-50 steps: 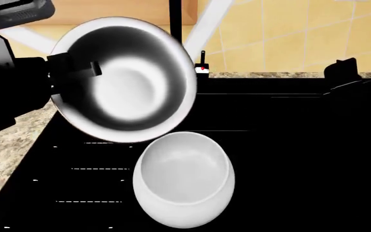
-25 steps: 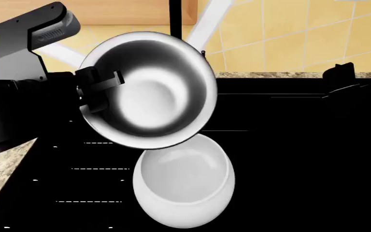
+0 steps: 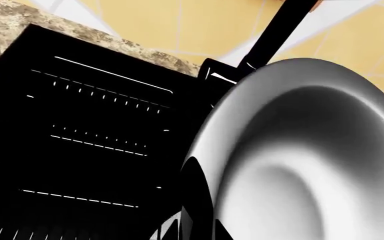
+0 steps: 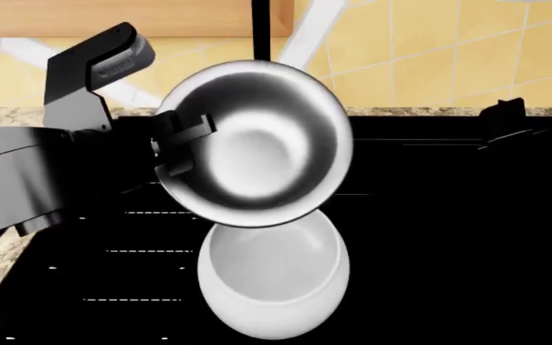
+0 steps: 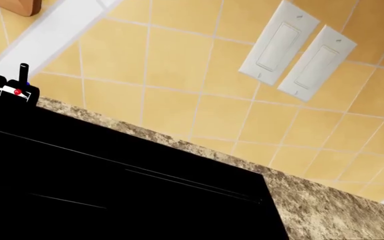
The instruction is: Stack the bowls in the sink.
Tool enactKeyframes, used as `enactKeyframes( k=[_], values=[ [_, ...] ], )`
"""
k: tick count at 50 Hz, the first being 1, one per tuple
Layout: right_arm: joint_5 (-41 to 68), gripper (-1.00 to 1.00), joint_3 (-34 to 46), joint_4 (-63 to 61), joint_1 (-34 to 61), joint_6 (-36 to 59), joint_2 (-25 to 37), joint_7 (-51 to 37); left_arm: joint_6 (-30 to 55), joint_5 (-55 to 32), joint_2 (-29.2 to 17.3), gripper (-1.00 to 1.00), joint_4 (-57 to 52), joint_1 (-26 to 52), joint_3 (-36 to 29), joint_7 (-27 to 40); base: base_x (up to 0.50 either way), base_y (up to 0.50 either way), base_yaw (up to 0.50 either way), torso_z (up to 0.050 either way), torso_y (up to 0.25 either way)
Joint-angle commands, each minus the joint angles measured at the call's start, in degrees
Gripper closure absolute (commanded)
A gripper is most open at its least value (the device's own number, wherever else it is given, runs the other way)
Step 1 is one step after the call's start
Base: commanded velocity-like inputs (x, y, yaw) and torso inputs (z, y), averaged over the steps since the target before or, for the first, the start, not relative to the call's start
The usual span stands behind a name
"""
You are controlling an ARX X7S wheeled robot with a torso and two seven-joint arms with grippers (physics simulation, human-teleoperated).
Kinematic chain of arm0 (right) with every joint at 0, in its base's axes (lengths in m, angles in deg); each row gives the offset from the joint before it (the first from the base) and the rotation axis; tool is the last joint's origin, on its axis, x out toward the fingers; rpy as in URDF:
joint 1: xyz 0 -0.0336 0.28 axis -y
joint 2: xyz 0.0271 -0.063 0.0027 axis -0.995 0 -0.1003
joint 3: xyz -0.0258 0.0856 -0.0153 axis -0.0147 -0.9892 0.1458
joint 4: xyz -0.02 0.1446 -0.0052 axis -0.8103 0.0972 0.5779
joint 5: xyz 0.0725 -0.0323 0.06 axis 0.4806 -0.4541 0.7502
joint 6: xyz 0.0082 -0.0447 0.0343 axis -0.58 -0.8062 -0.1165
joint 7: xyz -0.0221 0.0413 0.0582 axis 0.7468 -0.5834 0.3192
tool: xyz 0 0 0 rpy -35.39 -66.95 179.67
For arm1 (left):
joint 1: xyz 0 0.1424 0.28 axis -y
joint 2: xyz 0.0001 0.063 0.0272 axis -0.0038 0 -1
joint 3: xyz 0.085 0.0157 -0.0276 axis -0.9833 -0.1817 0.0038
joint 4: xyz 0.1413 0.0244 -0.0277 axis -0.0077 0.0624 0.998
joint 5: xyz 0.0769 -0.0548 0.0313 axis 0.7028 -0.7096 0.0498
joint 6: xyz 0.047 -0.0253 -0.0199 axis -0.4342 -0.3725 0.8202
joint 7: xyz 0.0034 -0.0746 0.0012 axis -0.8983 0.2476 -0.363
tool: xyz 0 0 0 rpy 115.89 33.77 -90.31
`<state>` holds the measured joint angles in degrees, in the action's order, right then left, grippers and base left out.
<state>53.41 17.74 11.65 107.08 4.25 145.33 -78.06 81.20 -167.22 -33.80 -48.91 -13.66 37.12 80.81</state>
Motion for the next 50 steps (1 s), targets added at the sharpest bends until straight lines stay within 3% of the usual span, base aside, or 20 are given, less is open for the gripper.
enactKeyframes(
  k=[1, 15, 50],
  values=[
    [-0.3, -1.0, -0.1, -0.2, -0.6, -0.2, 0.4, 0.3, -1.3, 1.1, 1.7, 1.0, 1.4, -0.5, -0.3, -1.2, 0.0, 0.0, 0.0, 0.0, 0.0],
    [-0.6, -1.0, -0.2, -0.5, -1.1, -0.5, 0.7, 0.5, -0.8, 1.9, 3.0, 1.0, 1.7, -1.8, -1.7, -2.4, 0.0, 0.0, 0.0, 0.001, 0.0],
    [-1.6, -1.0, -0.2, -0.8, -2.3, -1.0, 0.6, 1.0, -1.0, 2.9, 1.4, 1.0, -2.1, -6.2, -3.5, -2.7, 0.0, 0.0, 0.0, 0.0, 0.001]
  ],
)
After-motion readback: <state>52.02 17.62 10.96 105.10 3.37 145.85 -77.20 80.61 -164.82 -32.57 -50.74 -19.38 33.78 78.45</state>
